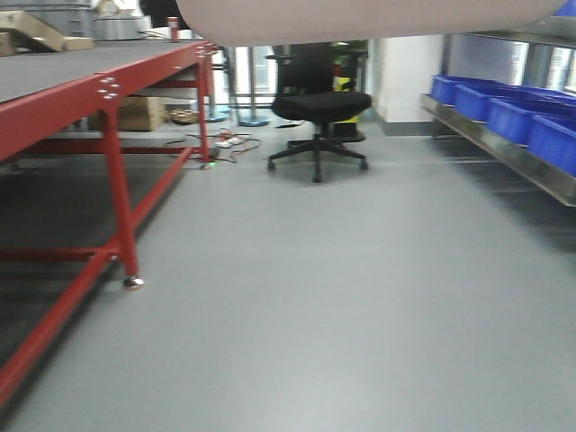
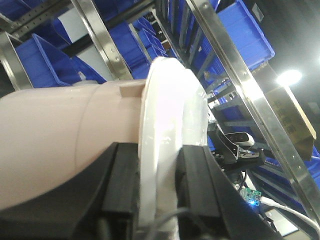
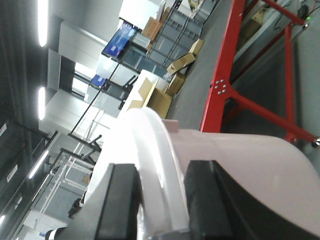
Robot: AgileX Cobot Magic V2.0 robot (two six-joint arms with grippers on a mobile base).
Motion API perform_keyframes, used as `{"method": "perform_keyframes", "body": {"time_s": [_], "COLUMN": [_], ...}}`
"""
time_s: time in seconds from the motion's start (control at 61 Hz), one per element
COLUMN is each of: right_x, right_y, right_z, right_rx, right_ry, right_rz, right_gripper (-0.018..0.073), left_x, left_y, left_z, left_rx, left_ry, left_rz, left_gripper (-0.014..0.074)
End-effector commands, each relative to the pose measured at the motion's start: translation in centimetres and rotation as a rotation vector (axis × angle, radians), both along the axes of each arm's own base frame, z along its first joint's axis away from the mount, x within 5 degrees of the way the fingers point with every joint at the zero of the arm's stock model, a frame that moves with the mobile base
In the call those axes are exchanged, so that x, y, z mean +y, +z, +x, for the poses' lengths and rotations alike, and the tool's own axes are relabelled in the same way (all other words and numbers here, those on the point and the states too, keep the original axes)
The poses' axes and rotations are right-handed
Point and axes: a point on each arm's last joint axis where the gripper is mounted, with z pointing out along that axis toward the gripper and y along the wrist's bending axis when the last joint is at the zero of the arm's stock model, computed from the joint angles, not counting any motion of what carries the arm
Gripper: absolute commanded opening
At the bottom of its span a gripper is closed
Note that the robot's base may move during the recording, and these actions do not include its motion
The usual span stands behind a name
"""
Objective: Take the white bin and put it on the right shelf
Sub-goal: 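Drive the base away from the table while holding the bin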
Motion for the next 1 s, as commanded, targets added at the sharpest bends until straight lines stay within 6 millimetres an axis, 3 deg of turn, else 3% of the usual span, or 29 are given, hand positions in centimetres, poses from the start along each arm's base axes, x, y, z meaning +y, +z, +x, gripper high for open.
{"method": "perform_keyframes", "body": {"time_s": [0.0, 0.984], "right_x": [1.27, 1.27], "right_y": [3.63, 3.63], "right_z": [-1.92, -1.92], "right_rx": [-0.137, -0.137], "right_ry": [0.104, 0.104], "right_rz": [0.133, 0.133], "right_gripper": [0.0059, 0.0059], "left_x": [-1.00, -1.00], "left_y": [3.37, 3.37], "left_z": [-3.03, -3.03], "left_rx": [-0.129, -0.129], "left_ry": [-0.129, -0.129], "left_rz": [-0.055, -0.055], "left_gripper": [-0.0126, -0.0126]}}
